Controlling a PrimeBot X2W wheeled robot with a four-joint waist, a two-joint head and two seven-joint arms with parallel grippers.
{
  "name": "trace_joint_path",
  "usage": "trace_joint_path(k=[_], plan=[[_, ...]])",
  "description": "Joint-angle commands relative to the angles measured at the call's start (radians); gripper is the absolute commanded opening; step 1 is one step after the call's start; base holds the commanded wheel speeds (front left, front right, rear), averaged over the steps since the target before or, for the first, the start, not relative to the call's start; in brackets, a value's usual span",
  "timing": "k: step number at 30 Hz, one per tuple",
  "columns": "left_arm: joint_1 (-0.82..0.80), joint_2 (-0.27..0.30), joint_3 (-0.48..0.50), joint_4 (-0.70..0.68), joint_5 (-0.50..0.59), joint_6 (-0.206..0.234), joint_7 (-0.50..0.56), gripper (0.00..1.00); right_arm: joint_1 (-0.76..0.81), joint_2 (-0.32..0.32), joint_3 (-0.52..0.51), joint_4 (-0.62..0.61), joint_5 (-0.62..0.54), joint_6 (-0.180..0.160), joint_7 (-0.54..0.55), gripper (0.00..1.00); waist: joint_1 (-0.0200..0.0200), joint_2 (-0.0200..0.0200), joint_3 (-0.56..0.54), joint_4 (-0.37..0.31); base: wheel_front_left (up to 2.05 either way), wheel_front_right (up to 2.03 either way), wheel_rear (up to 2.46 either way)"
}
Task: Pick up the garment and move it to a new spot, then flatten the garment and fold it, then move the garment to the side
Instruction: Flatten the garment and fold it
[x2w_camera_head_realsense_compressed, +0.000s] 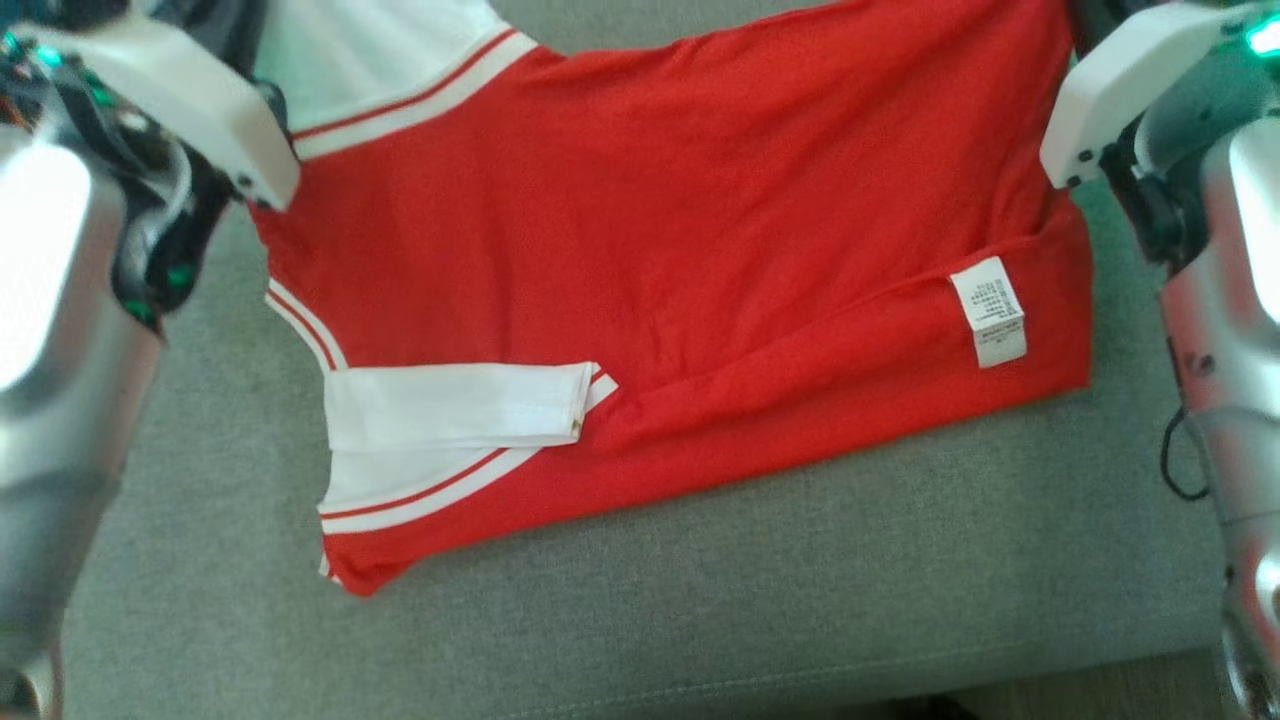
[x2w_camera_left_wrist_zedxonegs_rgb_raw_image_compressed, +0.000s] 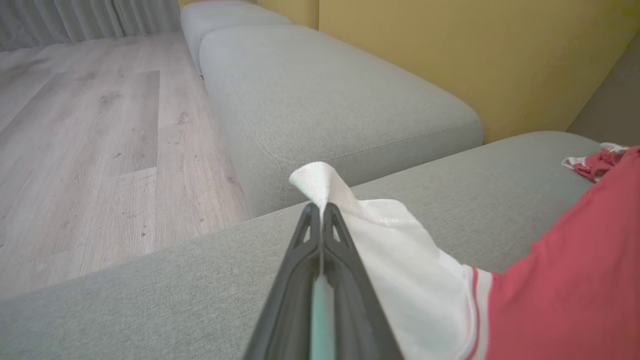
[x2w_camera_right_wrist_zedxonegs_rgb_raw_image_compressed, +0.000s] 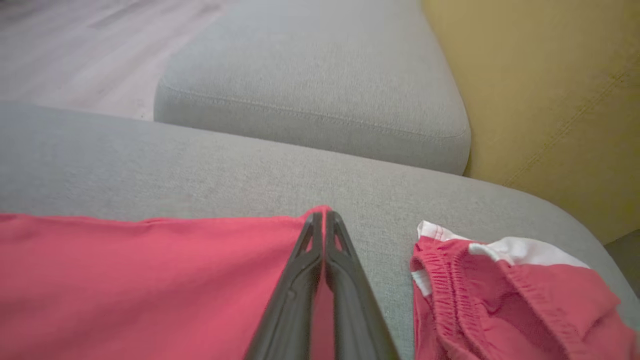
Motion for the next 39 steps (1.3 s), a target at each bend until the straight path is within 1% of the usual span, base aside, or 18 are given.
trace_joint_path(k=[1, 4, 7, 9, 14, 18, 20, 23, 27, 31, 32, 33, 34, 35, 39], plan=[[0.015, 0.043, 0.046, -0.055, -0.008, 0.001, -0.025, 0.0, 0.025, 0.011, -0.006, -0.032, 0.0, 0.007, -0.04, 0.0, 0.0, 0.0, -0.037, 0.007, 0.0, 0.0, 0.0], [0.091, 0.055, 0.046, -0.124, -0.02, 0.003, -0.056, 0.0, 0.084, 0.011, -0.019, -0.047, 0.013, 0.007, -0.096, 0.0, 0.0, 0.0, -0.075, 0.014, 0.0, 0.0, 0.0], [0.189, 0.069, 0.047, -0.214, -0.032, 0.02, -0.08, 0.0, 0.16, 0.011, -0.031, -0.075, 0.029, 0.007, -0.142, 0.0, 0.0, 0.0, -0.106, 0.023, 0.0, 0.0, 0.0], [0.261, 0.08, 0.051, -0.279, -0.039, 0.043, -0.097, 0.0, 0.213, 0.011, -0.041, -0.1, 0.037, 0.007, -0.165, 0.0, 0.0, 0.0, -0.124, 0.028, 0.0, 0.0, 0.0], [0.442, 0.112, 0.076, -0.427, -0.053, 0.118, -0.142, 0.0, 0.334, 0.016, -0.075, -0.169, 0.04, 0.007, -0.209, 0.0, 0.0, 0.0, -0.161, 0.036, 0.0, 0.0, 0.0], [0.576, 0.113, 0.064, -0.514, -0.055, 0.167, -0.165, 0.0, 0.418, 0.024, -0.107, -0.21, 0.04, 0.007, -0.23, 0.0, 0.0, 0.0, -0.185, 0.05, 0.0, 0.0, 0.0], [0.604, 0.107, 0.057, -0.525, -0.059, 0.175, -0.169, 0.0, 0.438, 0.027, -0.116, -0.219, 0.039, 0.007, -0.233, 0.0, 0.0, 0.0, -0.19, 0.054, 0.0, 0.0, 0.0], [0.669, 0.084, 0.032, -0.526, -0.064, 0.189, -0.187, 0.0, 0.495, 0.043, -0.148, -0.238, 0.033, 0.007, -0.234, 0.0, 0.0, 0.0, -0.203, 0.063, 0.0, 0.0, 0.0], [0.714, 0.048, 0.004, -0.484, -0.067, 0.189, -0.218, 0.0, 0.557, 0.067, -0.183, -0.261, 0.018, 0.007, -0.238, 0.0, 0.0, 0.0, -0.213, 0.066, 0.0, 0.0, 0.0], [0.747, 0.027, -0.007, -0.455, -0.068, 0.189, -0.258, 0.0, 0.606, 0.089, -0.209, -0.283, 0.005, 0.007, -0.248, 0.0, 0.0, 0.0, -0.222, 0.061, 0.0, 0.0, 0.0], [0.758, 0.025, -0.009, -0.451, -0.07, 0.187, -0.266, 0.0, 0.617, 0.094, -0.217, -0.285, -0.003, 0.007, -0.252, 0.4, 0.0, 0.0, -0.225, 0.06, 0.0, 0.0, 0.0], [0.769, 0.024, -0.012, -0.447, -0.069, 0.186, -0.275, 0.15, 0.628, 0.1, -0.223, -0.287, -0.01, 0.007, -0.258, 0.85, 0.0, 0.0, -0.228, 0.058, 0.0, 0.0, 0.0], [0.781, 0.025, -0.016, -0.446, -0.062, 0.188, -0.286, 0.48, 0.638, 0.108, -0.236, -0.288, -0.014, 0.007, -0.265, 1.0, 0.0, 0.0, -0.231, 0.058, 0.0, 0.0, 0.0], [0.795, 0.024, -0.021, -0.442, -0.058, 0.192, -0.294, 1.0, 0.649, 0.118, -0.248, -0.29, -0.017, 0.007, -0.273, 1.0, 0.0, 0.0, -0.234, 0.057, 0.0, 0.0, 0.0], [0.854, 0.008, -0.018, -0.426, -0.059, 0.219, -0.34, 1.0, 0.697, 0.148, -0.301, -0.295, -0.018, 0.007, -0.3, 1.0, 0.0, 0.0, -0.248, 0.059, 0.0, 0.0, 0.0]])
